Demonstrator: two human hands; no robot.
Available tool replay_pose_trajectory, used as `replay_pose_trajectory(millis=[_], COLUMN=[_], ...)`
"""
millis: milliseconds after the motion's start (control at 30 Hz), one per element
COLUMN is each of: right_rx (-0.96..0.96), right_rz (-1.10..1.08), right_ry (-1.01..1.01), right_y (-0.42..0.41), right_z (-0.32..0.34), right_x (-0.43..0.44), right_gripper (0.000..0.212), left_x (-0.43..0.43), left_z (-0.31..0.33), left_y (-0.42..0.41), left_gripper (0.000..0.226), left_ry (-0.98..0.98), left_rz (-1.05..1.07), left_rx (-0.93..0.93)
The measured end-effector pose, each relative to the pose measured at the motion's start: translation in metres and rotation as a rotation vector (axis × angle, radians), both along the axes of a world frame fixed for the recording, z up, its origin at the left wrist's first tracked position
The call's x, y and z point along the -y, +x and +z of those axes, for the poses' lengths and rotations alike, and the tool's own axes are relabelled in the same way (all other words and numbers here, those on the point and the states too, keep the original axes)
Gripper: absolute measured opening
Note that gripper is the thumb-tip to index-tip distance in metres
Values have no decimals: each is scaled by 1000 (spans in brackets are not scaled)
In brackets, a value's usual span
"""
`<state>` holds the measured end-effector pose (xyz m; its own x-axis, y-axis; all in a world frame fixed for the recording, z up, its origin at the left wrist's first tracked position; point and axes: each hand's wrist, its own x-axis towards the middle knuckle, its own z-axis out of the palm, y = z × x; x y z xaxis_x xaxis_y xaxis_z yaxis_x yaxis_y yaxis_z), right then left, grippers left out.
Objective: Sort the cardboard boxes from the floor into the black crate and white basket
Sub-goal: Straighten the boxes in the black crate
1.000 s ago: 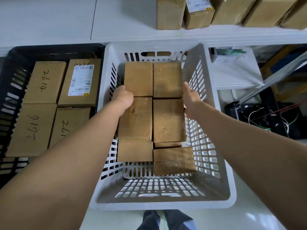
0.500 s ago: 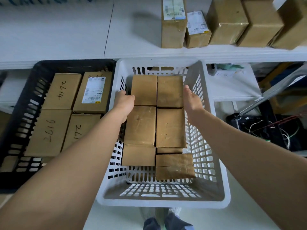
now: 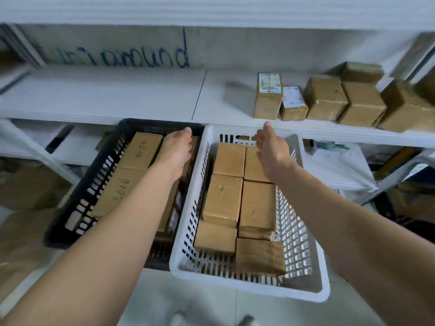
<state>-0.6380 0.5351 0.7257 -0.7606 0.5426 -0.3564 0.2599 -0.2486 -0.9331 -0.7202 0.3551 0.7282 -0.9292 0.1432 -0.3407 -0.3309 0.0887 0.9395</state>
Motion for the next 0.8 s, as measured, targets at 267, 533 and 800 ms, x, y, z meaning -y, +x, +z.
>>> replay_pose_trajectory(millis=[267,533,800], right_rx=[-68,99,379], right_rz=[32,80,3], right_ry=[-10,-107,25], right_y=[-37,-92,-108], right_z=[26,-6,-48], right_x=[95,201,216], right_gripper=[59,57,56], left_x=[108,221,236], left_z=[13,-9,-58], left_y=[-37,-97,-131], left_gripper=[29,51,52], left_ry=[-3,-84,-225], left_rz=[25,31,-6], left_rx=[-63,25,164])
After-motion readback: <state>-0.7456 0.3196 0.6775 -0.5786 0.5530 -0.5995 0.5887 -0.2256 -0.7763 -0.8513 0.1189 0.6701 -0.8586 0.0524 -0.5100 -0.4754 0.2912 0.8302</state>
